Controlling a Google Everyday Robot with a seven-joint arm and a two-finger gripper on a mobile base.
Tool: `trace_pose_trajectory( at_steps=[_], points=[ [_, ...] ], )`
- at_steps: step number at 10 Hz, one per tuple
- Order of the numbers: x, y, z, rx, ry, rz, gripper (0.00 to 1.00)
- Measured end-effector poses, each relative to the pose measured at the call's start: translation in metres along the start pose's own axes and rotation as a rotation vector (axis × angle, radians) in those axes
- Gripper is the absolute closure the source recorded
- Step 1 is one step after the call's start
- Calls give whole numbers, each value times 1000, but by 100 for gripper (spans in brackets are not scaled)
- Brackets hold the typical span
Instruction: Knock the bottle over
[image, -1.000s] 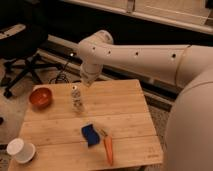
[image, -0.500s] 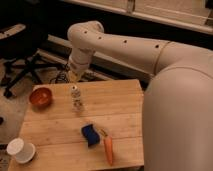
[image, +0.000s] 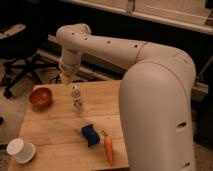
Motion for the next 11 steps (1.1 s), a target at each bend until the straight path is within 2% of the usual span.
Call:
trace_pose_trajectory(
  at_steps=[4,8,9,11],
  points=[
    [-20,3,28,37,7,-142,100],
    [-11,-22,61,101,35,-182,100],
    [-3,-31,72,108,45,-178,100],
    [38,-56,93,111,75,-122,100]
  ],
)
